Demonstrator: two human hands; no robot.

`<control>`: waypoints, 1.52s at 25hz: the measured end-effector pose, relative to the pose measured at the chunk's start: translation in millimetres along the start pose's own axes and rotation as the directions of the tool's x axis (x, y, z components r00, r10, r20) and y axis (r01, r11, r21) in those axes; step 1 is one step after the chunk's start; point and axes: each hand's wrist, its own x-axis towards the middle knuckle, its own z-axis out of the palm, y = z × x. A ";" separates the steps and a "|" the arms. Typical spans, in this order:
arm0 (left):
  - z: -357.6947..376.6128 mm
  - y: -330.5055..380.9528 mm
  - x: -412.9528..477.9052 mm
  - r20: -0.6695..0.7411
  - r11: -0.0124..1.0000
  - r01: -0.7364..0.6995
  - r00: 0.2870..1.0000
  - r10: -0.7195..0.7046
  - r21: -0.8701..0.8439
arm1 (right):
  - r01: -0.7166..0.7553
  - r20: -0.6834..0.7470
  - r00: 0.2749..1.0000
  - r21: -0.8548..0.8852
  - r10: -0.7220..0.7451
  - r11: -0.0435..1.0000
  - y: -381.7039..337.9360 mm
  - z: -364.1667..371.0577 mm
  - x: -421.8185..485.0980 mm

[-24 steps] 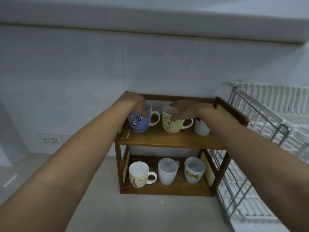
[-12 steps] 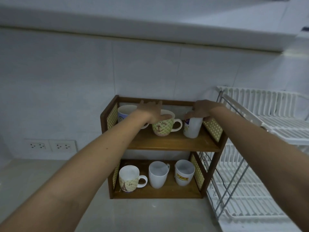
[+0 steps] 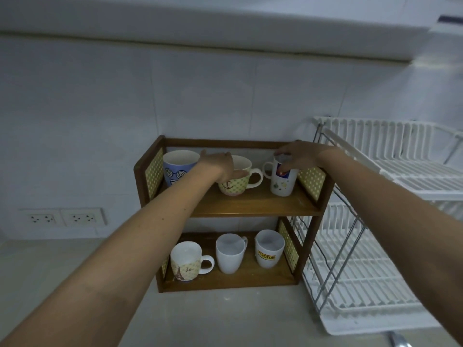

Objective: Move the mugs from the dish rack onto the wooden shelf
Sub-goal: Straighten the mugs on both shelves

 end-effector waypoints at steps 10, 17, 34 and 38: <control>-0.6 0.9 0.1 -0.003 1.000 0.007 1.000 -0.007 0.005 | -0.202 -0.021 0.979 -0.004 0.202 0.979 -10.6 -9.7 -3.1; -0.6 3.4 1.7 -0.002 1.000 0.024 1.000 -0.024 -0.010 | -0.130 0.028 0.991 0.149 0.127 0.980 -9.0 -2.1 1.9; 1.2 2.5 2.2 0.002 1.000 0.011 1.000 -0.011 -0.016 | -0.173 -0.019 0.983 0.208 0.181 0.963 -7.1 12.3 7.2; 5.5 0.9 1.9 -0.023 1.000 0.016 1.000 -0.017 -0.021 | -0.195 -0.006 0.979 0.263 0.204 0.945 -8.7 13.2 5.0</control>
